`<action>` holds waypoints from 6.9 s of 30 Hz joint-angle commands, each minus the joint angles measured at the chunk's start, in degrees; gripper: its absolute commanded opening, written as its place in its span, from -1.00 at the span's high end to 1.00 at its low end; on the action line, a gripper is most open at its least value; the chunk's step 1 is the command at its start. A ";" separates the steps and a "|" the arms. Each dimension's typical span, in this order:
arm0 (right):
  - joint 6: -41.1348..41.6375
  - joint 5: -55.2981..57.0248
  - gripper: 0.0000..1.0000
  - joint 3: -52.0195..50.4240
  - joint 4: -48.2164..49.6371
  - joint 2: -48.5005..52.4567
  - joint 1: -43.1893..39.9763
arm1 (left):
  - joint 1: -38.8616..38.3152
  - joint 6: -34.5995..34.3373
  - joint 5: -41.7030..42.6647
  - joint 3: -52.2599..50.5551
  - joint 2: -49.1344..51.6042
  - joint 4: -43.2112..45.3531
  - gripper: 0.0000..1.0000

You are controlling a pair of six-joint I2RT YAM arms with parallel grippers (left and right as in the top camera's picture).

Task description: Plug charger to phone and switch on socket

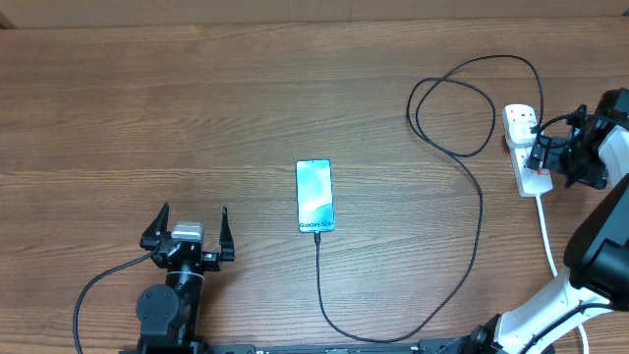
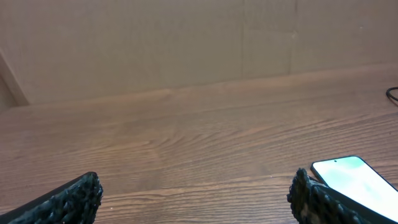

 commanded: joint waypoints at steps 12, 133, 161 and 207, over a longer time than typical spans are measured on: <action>-0.26 0.94 -1.00 -0.24 -0.04 1.84 -0.02 | 0.20 1.11 0.04 -0.20 -0.66 -0.02 -0.99; -0.26 0.94 -1.00 -0.28 -0.07 1.84 -0.02 | 0.20 1.11 0.04 -0.20 -0.66 -0.02 -0.99; -0.26 0.96 -1.00 -0.28 -0.11 -34.71 15.47 | 0.20 1.11 0.04 -0.20 -0.66 -0.02 -0.99; -0.26 0.96 -1.00 -6.27 -17.31 -64.59 22.84 | 0.20 1.11 0.04 -0.20 -0.66 -0.02 -0.99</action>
